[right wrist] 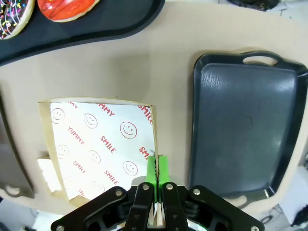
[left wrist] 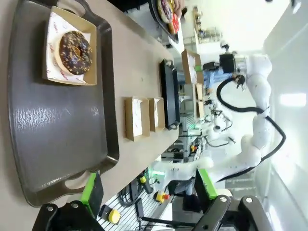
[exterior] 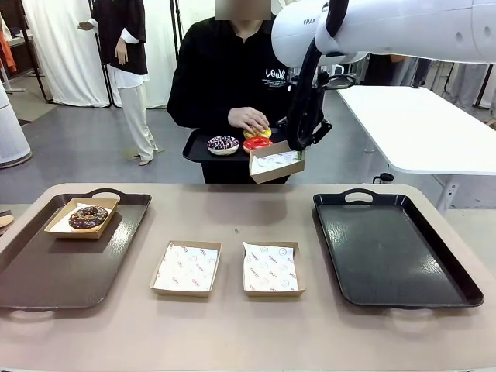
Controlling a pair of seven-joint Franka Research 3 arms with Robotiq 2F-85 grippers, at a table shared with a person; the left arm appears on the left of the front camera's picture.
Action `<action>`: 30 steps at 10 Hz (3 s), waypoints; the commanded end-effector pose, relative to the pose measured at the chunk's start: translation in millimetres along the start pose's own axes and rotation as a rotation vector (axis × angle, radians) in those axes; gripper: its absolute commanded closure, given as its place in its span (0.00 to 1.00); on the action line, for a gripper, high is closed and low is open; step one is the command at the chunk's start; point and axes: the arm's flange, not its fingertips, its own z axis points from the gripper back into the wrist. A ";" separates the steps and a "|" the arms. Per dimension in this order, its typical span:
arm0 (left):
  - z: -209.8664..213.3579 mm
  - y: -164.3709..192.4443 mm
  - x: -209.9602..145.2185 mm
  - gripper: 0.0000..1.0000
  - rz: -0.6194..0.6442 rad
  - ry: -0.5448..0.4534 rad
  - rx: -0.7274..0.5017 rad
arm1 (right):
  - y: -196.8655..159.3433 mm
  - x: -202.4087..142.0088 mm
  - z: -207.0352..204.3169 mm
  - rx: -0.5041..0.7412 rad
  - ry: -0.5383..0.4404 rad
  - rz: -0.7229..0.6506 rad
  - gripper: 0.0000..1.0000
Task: Individually package the donuts and arrange them on the tray.
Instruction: Place the picked Paper togo box on the Handle tray while simultaneously picking up another Paper togo box from the table with the other hand.
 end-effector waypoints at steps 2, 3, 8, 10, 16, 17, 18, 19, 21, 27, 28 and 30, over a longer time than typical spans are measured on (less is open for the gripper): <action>2.1 13.7 19.6 0.00 0.152 -0.063 -0.043 | -5.9 9.7 -6.5 -0.006 0.036 -0.007 1.00; 1.0 9.0 5.7 0.00 0.048 -0.021 -0.014 | -2.8 3.2 -5.1 -0.002 0.008 -0.005 1.00; 1.0 9.0 5.7 0.00 0.048 -0.021 -0.014 | -2.8 3.2 -5.1 -0.002 0.008 -0.005 1.00; 1.0 9.0 5.7 0.00 0.048 -0.021 -0.014 | -2.8 3.2 -5.1 -0.002 0.008 -0.005 1.00; 1.0 9.0 5.7 0.00 0.048 -0.021 -0.014 | -2.8 3.2 -5.1 -0.002 0.008 -0.005 1.00; 1.0 9.0 5.7 0.00 0.048 -0.021 -0.014 | -2.8 3.2 -5.1 -0.002 0.008 -0.005 1.00; 1.0 9.0 5.7 0.00 0.048 -0.021 -0.014 | -2.8 3.2 -5.1 -0.002 0.008 -0.005 1.00; 1.0 9.0 5.7 0.00 0.048 -0.021 -0.014 | -2.8 3.2 -5.1 -0.002 0.008 -0.005 1.00; 1.0 9.0 5.7 0.00 0.048 -0.021 -0.014 | -2.8 3.2 -5.1 -0.002 0.008 -0.005 1.00; 1.0 9.0 5.7 0.00 0.048 -0.021 -0.014 | -2.8 3.2 -5.1 -0.002 0.008 -0.005 1.00; 1.0 9.0 5.7 0.00 0.048 -0.021 -0.014 | -2.8 3.2 -5.1 -0.002 0.008 -0.005 1.00; 1.0 9.0 5.7 0.00 0.048 -0.021 -0.014 | -2.8 3.2 -5.1 -0.002 0.008 -0.005 1.00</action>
